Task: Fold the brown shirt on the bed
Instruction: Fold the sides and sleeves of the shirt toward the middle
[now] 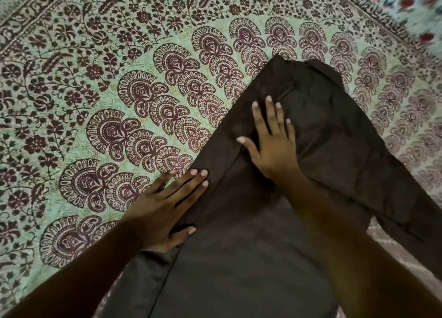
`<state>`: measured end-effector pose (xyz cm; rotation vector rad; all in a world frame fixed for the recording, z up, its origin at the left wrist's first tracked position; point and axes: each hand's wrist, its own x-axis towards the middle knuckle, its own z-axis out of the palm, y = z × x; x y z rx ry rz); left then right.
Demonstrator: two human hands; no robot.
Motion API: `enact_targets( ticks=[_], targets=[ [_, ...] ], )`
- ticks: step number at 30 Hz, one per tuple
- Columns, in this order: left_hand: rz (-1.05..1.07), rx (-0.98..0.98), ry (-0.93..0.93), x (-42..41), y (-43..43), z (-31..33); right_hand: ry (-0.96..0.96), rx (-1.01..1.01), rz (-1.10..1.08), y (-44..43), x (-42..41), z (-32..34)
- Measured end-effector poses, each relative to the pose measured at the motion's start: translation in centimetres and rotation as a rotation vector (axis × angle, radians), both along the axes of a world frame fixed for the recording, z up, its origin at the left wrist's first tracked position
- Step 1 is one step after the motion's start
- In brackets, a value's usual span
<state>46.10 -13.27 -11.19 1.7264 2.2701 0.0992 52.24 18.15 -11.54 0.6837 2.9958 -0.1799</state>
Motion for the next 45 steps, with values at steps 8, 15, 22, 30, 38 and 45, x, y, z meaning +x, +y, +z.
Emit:
enact_targets(
  ticks=[8, 15, 22, 30, 38, 45],
  targets=[
    [-0.002, -0.006, 0.008, 0.1, -0.2, -0.6, -0.078, -0.06, -0.373, 1.3, 6.0, 0.8],
    [-0.004, -0.01, 0.016, 2.1, -2.6, 0.4, -0.196, -0.16, -0.233, -3.9, 8.3, 1.6],
    [0.018, -0.036, -0.031, 10.0, -12.4, 0.2, -0.239, -0.17, -0.274, -2.9, 9.5, 1.7],
    [0.146, -0.023, -0.014, 13.6, -13.7, 1.7, -0.047, -0.307, -0.266, -0.9, 11.6, 2.4],
    [0.196, 0.129, -0.078, 15.5, 4.6, 2.0, 0.406, -0.276, -0.338, 3.7, 20.5, 4.6],
    [0.057, 0.125, -0.098, 20.1, 24.4, 2.7, 0.455, -0.227, -0.797, 10.5, 32.0, 5.0]
  ],
)
